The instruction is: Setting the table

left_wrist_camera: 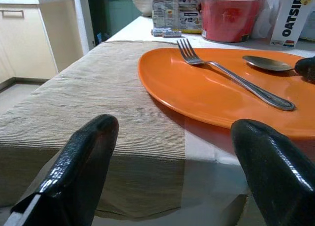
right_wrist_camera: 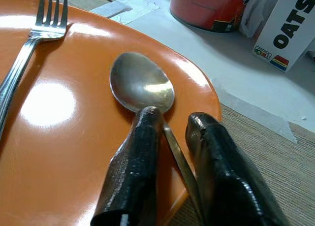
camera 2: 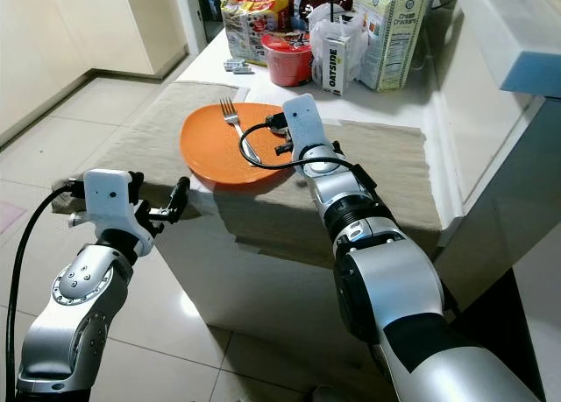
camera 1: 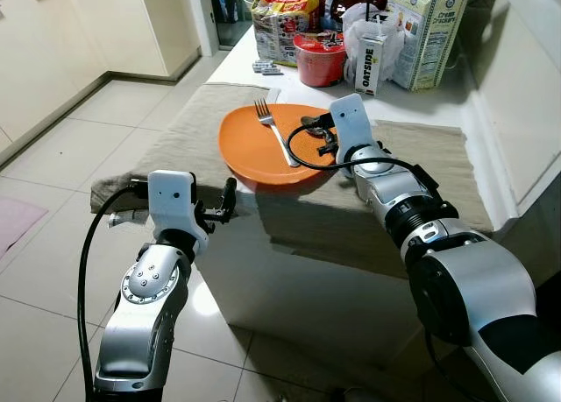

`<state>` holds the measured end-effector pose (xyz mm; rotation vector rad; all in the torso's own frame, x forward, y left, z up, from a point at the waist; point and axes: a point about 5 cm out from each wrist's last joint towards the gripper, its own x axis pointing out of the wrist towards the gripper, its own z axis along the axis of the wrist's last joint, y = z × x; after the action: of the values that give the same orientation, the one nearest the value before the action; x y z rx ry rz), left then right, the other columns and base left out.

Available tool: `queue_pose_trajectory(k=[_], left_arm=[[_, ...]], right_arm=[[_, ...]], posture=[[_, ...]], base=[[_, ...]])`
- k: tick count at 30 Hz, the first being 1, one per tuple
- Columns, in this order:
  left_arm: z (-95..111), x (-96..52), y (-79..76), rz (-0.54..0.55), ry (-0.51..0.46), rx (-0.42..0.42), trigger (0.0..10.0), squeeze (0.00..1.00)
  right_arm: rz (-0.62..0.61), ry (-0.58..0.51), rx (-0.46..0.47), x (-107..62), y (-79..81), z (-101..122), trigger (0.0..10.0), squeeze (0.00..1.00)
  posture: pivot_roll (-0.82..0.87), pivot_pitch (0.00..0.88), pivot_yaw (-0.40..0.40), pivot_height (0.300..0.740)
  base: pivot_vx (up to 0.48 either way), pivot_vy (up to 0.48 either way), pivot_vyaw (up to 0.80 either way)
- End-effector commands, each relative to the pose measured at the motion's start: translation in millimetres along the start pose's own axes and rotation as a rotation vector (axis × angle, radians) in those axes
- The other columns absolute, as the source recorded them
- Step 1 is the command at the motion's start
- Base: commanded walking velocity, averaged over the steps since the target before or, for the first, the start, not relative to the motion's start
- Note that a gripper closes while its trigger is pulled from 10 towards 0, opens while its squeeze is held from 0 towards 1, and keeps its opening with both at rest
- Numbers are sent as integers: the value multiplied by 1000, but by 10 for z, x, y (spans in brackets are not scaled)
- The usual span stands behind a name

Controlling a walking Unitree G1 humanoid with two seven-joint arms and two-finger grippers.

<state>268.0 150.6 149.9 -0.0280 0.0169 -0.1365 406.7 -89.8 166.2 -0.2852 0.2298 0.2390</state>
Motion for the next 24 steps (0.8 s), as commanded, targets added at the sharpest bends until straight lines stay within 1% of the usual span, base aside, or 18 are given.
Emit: queue_pose_trajectory(k=[1,2,3,4,8,10,14,15,20,24], left_arm=[[25,8,24,9,-2,2,10000,0],[25,8,26,11,-3,2,10000,0],[25,8,26,11,-3,2,10000,0],[26,8,26,12,-3,2,10000,0],[24,5,20,12,-5,4,10000,0],[24,5,20,12,-5,5,10000,0],[33,13,21,12,-10,6,10000,0],[33,13,21,12,-10,6,10000,0],[39,26,21,11,-14,7,10000,0],[40,30,15,8,-15,6,10000,0]], right_arm=[[40,61,6,-8,94,-156,0,0],[40,31,-1,-2,90,-88,0,0],[40,31,-1,-2,90,-88,0,0],[40,-18,-5,5,89,22,0,0],[52,-105,-2,10,110,216,0,0],[55,-121,-1,9,116,254,0,0],[62,-207,2,0,134,448,0,0],[62,-207,2,0,134,448,0,0],[43,-308,-14,-26,104,670,0,0],[40,-337,-17,-36,91,739,0,0]], posture=[[-35,54,59,740],[-35,53,58,740],[-35,53,58,740],[-36,53,57,740],[-37,51,57,740],[-37,51,57,740],[-39,46,60,740],[-39,46,60,740],[-45,37,63,740],[-45,37,63,740]], base=[[0,0,0],[0,0,0],[0,0,0],[0,0,0],[0,0,0],[0,0,0],[0,0,0],[0,0,0],[0,0,0],[0,0,0]])
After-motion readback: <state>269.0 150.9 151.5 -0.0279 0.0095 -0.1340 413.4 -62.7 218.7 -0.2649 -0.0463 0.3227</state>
